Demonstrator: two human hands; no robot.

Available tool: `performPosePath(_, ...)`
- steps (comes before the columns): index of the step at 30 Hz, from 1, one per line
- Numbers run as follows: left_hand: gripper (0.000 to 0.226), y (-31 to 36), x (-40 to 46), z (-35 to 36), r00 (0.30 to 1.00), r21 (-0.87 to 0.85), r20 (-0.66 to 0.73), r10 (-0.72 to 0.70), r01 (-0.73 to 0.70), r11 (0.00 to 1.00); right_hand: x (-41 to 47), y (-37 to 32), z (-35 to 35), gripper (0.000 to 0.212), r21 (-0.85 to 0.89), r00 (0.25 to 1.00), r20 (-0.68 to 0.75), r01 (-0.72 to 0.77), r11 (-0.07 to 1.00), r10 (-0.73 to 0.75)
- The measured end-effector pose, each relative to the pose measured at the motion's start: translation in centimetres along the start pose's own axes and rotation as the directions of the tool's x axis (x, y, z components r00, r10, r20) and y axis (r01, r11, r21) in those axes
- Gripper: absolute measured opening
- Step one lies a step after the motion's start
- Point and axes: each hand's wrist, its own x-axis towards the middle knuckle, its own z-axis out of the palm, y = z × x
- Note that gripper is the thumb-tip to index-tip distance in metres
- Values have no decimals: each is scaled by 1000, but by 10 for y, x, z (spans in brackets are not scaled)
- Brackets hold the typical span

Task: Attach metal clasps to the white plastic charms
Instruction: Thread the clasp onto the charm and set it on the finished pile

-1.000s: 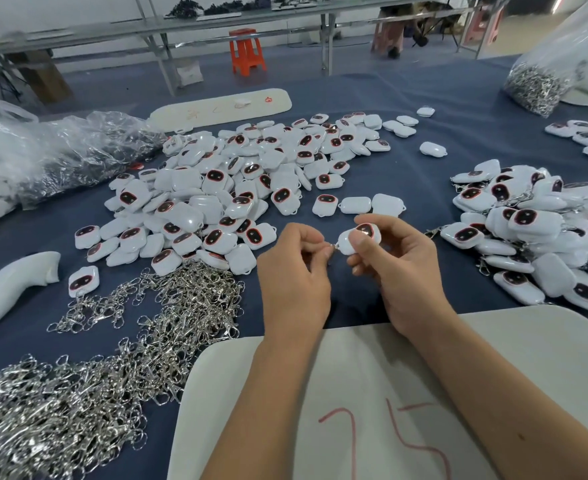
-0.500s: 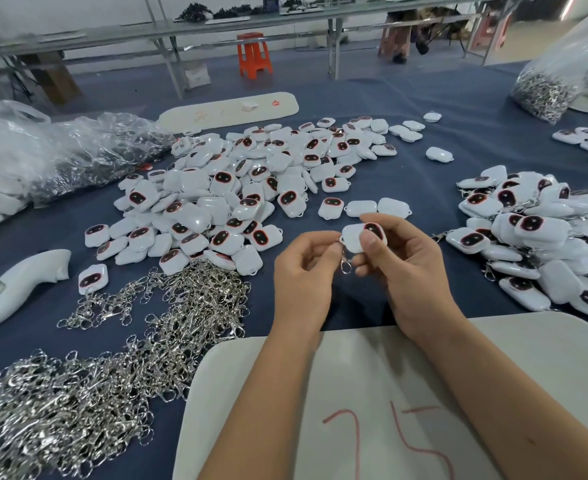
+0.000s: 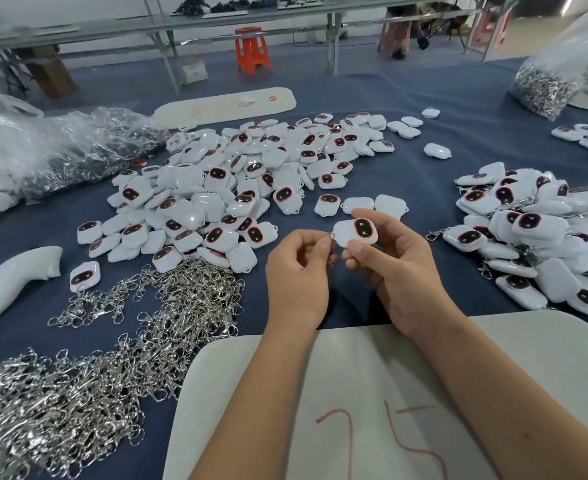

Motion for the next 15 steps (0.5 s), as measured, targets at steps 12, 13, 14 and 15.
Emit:
performPosePath(12,9,3,-3,-11,935,505,69,349,-334,796,-3,0,1,38,-107,999,39,29,994,-25)
performPosePath(13,9,4,-3,-11,927,539,82,365,-349,767,-4,0,1,36,-120,999,42,40,992,-35)
performPosePath(14,9,5,-3,-10,922,569,93,375,-359,740,-4,0,1,35,-139,998,44,52,989,-46)
performPosePath(15,8,6,-2,-8,922,598,107,373,-359,717,-5,0,1,34,-164,997,45,66,984,-59)
